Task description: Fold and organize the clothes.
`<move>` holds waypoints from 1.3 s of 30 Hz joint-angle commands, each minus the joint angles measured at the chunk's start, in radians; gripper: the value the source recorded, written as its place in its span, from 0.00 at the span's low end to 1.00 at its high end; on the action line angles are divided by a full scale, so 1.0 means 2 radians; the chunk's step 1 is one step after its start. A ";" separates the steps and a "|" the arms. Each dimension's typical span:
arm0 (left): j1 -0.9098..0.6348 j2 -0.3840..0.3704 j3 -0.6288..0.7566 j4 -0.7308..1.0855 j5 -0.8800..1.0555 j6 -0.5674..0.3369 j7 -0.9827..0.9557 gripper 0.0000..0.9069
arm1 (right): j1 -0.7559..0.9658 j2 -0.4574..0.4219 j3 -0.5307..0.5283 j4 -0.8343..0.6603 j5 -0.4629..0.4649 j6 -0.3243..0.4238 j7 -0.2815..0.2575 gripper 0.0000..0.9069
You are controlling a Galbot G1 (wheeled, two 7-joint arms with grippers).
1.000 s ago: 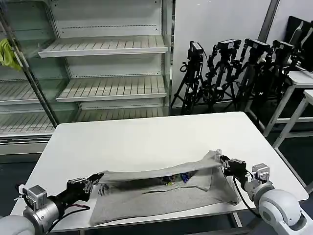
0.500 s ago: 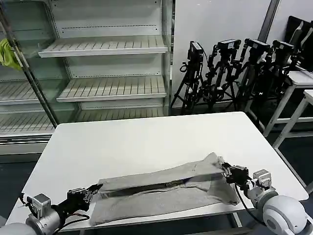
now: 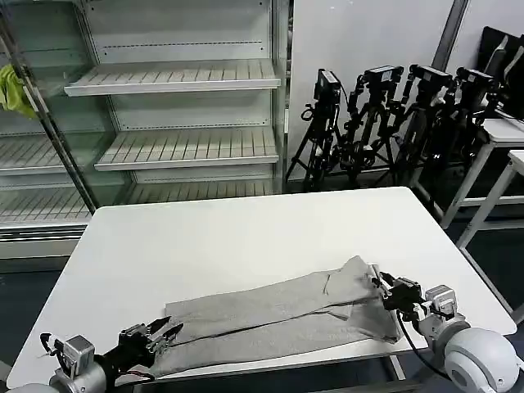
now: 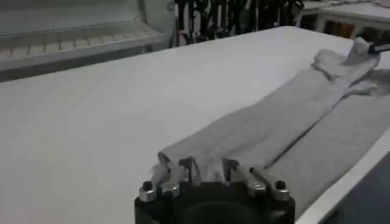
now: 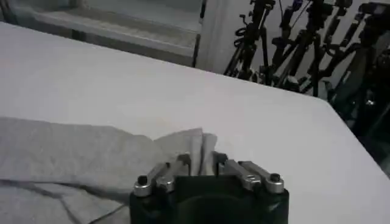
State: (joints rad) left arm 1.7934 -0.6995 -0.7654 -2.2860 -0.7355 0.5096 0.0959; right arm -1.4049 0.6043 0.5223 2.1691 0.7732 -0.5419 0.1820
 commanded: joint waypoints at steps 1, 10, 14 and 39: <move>0.010 0.006 -0.080 -0.023 -0.030 0.009 -0.012 1.00 | -0.044 -0.014 0.064 0.047 0.007 -0.008 0.011 1.00; 0.002 -0.021 -0.038 -0.027 -0.084 0.033 -0.062 1.00 | -0.006 -0.001 0.141 0.082 0.031 0.002 0.017 1.00; -0.006 -0.037 -0.005 -0.010 -0.091 0.034 -0.069 1.00 | 0.002 0.009 0.148 0.092 0.040 0.004 0.018 1.00; -0.004 -0.072 0.059 0.009 -0.067 0.034 -0.065 0.72 | -0.022 0.047 0.199 0.157 0.058 0.004 0.028 1.00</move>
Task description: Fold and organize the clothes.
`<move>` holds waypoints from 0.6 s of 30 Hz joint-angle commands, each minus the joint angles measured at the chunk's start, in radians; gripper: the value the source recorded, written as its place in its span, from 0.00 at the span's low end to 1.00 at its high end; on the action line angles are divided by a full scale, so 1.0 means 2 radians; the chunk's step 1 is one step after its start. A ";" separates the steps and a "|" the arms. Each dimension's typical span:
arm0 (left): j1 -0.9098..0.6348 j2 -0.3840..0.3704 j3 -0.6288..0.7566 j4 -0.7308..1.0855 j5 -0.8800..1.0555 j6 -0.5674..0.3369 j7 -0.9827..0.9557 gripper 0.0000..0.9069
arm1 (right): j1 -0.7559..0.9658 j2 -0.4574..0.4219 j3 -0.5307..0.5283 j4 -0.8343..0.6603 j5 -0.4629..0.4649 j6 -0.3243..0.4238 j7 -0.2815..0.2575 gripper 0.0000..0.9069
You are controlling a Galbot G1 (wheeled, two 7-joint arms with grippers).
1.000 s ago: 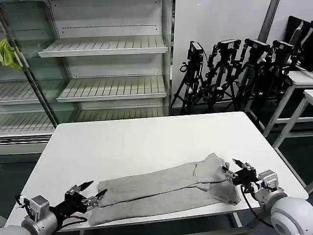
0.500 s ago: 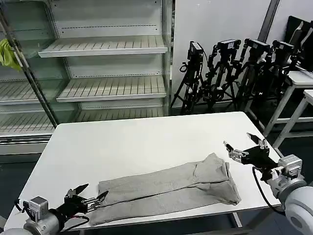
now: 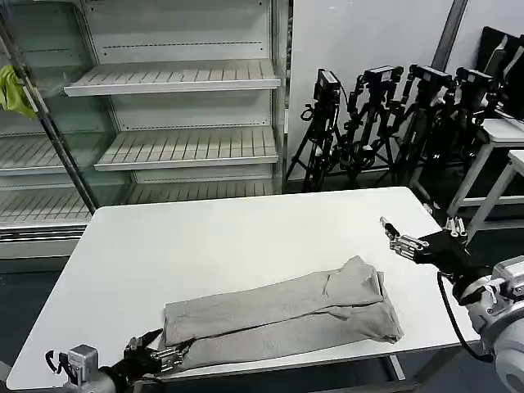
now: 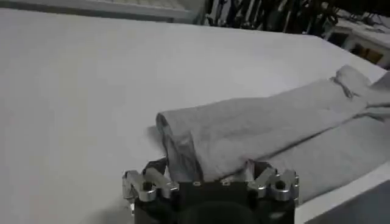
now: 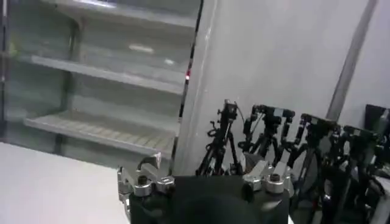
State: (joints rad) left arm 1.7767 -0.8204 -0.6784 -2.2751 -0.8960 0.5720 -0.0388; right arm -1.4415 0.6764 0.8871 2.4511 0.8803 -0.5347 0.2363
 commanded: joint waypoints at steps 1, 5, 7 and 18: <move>0.005 -0.012 0.015 0.004 0.016 0.002 0.003 0.54 | -0.004 0.011 0.016 0.017 0.005 0.001 0.001 1.00; 0.002 -0.017 0.018 0.004 0.021 0.002 0.007 0.08 | -0.011 0.015 0.017 0.022 0.005 0.001 0.001 1.00; 0.001 -0.019 0.019 0.004 0.023 0.002 0.007 0.07 | -0.013 0.016 0.018 0.023 0.004 0.000 0.001 1.00; 0.001 -0.024 0.016 0.002 0.034 0.001 0.013 0.04 | -0.020 0.024 0.015 0.023 -0.004 0.002 0.001 1.00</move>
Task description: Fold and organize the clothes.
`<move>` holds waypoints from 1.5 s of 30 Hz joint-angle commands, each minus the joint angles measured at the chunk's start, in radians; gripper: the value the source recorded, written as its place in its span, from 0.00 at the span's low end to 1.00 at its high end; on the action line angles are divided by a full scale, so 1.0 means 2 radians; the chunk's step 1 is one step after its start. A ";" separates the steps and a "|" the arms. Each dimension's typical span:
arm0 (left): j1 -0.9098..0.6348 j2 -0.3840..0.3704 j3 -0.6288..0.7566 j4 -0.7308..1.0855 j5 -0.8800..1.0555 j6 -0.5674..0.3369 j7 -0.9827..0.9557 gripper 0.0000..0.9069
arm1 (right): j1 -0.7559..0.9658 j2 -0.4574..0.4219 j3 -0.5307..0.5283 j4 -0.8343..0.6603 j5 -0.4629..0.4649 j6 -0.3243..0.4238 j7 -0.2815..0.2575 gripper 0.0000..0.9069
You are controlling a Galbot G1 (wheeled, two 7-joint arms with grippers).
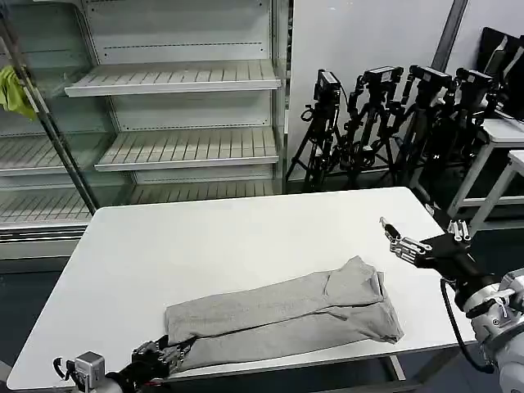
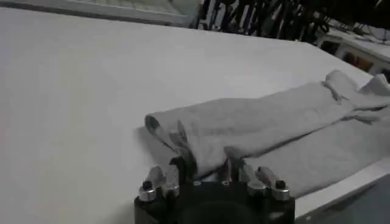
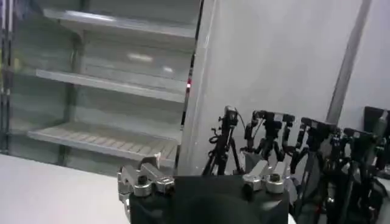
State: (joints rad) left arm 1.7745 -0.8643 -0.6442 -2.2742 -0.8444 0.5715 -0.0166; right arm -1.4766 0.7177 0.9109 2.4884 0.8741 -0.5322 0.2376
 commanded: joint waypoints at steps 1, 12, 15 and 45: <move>0.002 -0.002 -0.003 0.001 0.008 0.001 0.002 0.04 | -0.003 0.003 0.003 0.004 -0.001 0.001 0.000 1.00; 0.001 0.008 -0.053 0.010 0.001 0.000 0.004 0.04 | 0.009 0.007 -0.005 0.003 -0.003 0.002 0.000 1.00; 0.004 0.019 -0.096 0.021 -0.013 0.000 0.006 0.04 | 0.022 0.011 -0.016 -0.004 -0.004 0.004 -0.001 1.00; 0.101 0.081 -0.286 -0.001 -0.079 0.003 0.008 0.04 | 0.054 0.001 -0.068 -0.049 -0.030 0.042 -0.012 1.00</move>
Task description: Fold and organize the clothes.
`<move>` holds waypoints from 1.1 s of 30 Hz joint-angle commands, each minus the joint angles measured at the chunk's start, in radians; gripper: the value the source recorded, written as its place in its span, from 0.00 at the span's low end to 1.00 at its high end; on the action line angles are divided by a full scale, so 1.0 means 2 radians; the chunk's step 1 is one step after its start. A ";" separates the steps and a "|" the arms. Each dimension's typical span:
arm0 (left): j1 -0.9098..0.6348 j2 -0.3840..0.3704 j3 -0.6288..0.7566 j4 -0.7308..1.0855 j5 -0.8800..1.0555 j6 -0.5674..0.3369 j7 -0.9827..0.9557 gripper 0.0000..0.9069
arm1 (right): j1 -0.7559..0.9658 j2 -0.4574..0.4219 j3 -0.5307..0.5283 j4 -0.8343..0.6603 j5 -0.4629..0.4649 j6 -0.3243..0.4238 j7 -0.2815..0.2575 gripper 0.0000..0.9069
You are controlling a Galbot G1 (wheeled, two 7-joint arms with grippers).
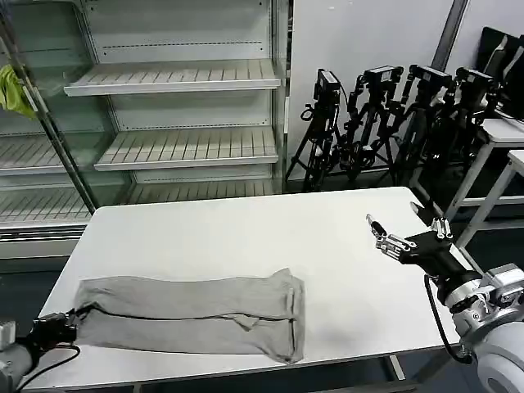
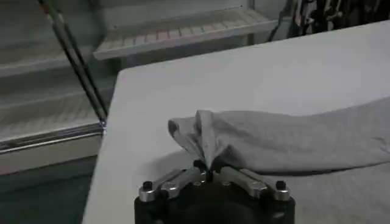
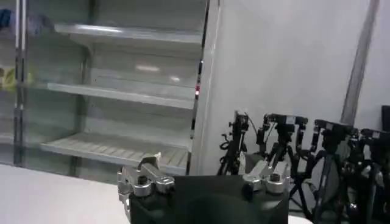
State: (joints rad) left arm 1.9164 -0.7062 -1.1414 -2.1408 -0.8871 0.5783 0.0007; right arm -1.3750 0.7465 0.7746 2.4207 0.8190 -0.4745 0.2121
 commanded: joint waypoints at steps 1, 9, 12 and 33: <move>0.023 0.001 -0.027 -0.075 -0.070 0.000 -0.004 0.04 | 0.004 -0.018 0.003 -0.020 -0.003 0.016 0.000 1.00; -0.067 0.007 0.086 -0.140 -0.103 0.000 -0.006 0.04 | -0.018 -0.056 0.054 -0.047 -0.013 0.036 0.000 1.00; -0.098 0.008 0.134 -0.153 -0.103 0.000 -0.004 0.04 | -0.044 -0.064 0.087 -0.047 -0.013 0.035 0.004 1.00; -0.304 -0.018 0.389 -0.117 -0.076 0.000 -0.008 0.04 | -0.091 -0.052 0.144 -0.043 -0.014 0.016 0.019 1.00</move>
State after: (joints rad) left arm 1.5119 -0.7071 -0.6043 -2.4032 -1.0527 0.5783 -0.0157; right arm -1.5269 0.6451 1.0262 2.3396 0.7917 -0.4406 0.2454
